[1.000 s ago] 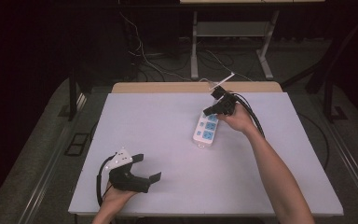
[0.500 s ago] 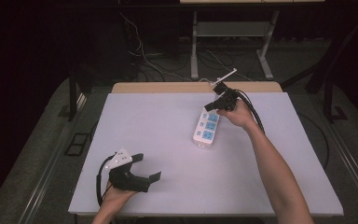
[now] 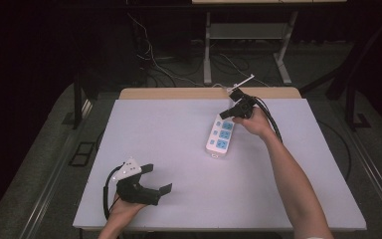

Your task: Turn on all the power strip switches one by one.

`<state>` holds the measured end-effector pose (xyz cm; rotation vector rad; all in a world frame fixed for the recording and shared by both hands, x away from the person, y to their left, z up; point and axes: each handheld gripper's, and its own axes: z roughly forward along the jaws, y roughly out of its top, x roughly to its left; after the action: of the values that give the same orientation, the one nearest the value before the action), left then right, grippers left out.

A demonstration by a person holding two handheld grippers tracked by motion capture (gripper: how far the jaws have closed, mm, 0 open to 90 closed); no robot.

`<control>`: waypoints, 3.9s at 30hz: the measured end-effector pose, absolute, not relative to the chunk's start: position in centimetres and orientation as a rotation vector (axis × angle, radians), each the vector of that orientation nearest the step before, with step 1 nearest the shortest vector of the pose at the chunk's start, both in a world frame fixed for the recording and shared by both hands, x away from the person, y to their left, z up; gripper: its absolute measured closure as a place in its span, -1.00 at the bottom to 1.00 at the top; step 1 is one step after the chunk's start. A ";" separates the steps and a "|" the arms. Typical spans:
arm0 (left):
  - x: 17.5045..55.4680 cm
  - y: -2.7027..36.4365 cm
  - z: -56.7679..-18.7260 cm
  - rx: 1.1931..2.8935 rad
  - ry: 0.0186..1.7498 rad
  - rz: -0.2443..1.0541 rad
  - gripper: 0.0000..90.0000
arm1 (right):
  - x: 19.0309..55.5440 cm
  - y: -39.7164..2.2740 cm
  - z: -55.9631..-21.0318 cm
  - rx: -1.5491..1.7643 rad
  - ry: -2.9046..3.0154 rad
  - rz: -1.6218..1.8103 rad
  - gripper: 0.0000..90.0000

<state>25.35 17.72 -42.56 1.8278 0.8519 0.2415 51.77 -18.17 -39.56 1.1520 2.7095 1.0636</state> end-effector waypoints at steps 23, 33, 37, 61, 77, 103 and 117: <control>25.4 17.8 -42.5 1.826 0.851 0.241 -1.00 | 52.1 -17.3 -41.3 1.162 2.759 1.066 1.00; 25.3 17.8 -42.5 1.827 0.850 0.242 -1.00 | 52.2 -17.4 -41.5 1.184 2.744 1.099 1.00; 25.3 17.8 -42.5 1.832 0.848 0.243 -1.00 | 52.1 -17.3 -41.6 1.181 2.732 1.094 1.00; 25.5 17.5 -42.7 1.847 0.848 0.244 -1.00 | 51.5 -16.9 -41.8 1.134 2.696 1.059 1.00; 25.5 17.6 -42.7 1.849 0.848 0.248 -1.00 | 51.5 -16.8 -41.8 1.124 2.700 1.044 1.00; 25.4 17.5 -42.7 1.846 0.850 0.249 -1.00 | 49.5 -18.0 -39.3 1.117 2.660 1.152 0.87; 25.3 17.2 -42.7 1.847 0.849 0.246 -1.00 | 46.1 -22.0 -36.7 1.196 2.503 1.230 -0.64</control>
<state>25.28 17.18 -42.71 1.8468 0.8492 0.2464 46.14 -21.95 -36.68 1.1965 2.5033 1.2303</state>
